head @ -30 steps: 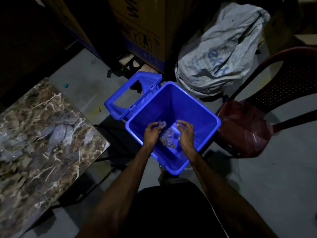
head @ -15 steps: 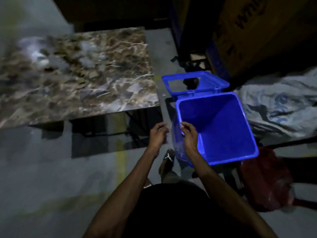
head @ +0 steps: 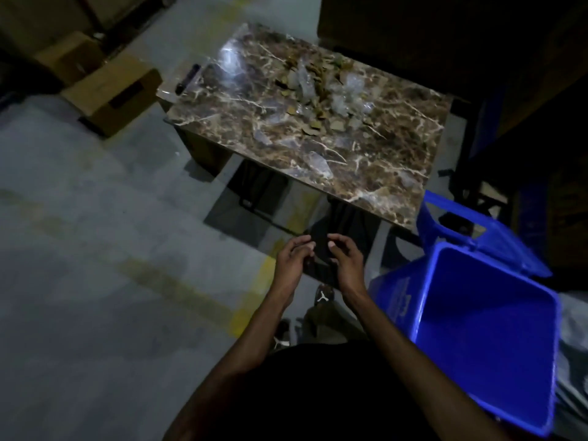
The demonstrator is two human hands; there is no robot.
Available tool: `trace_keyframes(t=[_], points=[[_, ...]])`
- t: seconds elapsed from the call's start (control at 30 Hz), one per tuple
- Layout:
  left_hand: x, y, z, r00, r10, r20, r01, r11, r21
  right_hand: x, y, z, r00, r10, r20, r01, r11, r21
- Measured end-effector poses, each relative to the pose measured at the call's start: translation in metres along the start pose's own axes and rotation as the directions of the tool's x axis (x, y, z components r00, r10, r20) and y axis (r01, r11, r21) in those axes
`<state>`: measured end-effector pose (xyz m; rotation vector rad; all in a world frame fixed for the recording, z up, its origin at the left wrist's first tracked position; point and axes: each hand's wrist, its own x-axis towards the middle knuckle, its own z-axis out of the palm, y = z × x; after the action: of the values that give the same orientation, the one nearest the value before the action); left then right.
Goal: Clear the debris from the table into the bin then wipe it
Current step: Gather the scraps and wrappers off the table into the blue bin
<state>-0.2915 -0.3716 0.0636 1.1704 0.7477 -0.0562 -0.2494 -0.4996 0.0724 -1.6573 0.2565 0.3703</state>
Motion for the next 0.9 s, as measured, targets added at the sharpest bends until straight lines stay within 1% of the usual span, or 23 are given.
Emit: trace_keyframes(t=[0.1, 0.23, 0.27, 0.4, 0.47, 0.63, 0.83, 0.9], points=[[0.013, 0.01, -0.012, 0.997, 0.022, -0.07, -0.023, 1.0, -0.016, 0.019, -0.002, 0.021, 0.997, -0.014, 0.071, 0.017, 0.999, -0.042], [0.047, 0.028, -0.019, 0.988, 0.062, -0.144, -0.059, 0.998, 0.027, 0.055, -0.007, 0.043, 0.986, -0.041, 0.162, 0.055, 0.995, -0.08], [0.058, 0.035, -0.018, 0.985, 0.08, -0.155, -0.072, 0.996, 0.056, 0.066, -0.011, 0.046, 0.983, -0.051, 0.177, 0.066, 0.995, -0.081], [0.106, 0.071, -0.008, 0.966, 0.189, -0.176, -0.137, 0.953, 0.27, 0.13, -0.03, 0.055, 0.977, -0.081, 0.199, 0.102, 0.99, -0.096], [0.126, 0.087, 0.001, 0.967, 0.2, -0.158, -0.139, 0.933, 0.332, 0.158, -0.041, 0.056, 0.971, -0.103, 0.214, 0.128, 0.986, -0.105], [0.18, 0.116, 0.024, 0.967, 0.214, -0.136, -0.147, 0.91, 0.387, 0.215, -0.063, 0.05, 0.961, -0.189, 0.201, 0.22, 0.964, -0.148], [0.233, 0.138, 0.041, 0.982, 0.138, -0.129, -0.081, 0.925, 0.371, 0.262, -0.066, 0.042, 0.99, -0.117, 0.081, 0.125, 0.987, -0.097], [0.252, 0.144, 0.041, 0.985, 0.12, -0.121, -0.065, 0.922, 0.382, 0.277, -0.064, 0.043, 0.998, -0.049, 0.049, 0.053, 0.995, -0.082]])
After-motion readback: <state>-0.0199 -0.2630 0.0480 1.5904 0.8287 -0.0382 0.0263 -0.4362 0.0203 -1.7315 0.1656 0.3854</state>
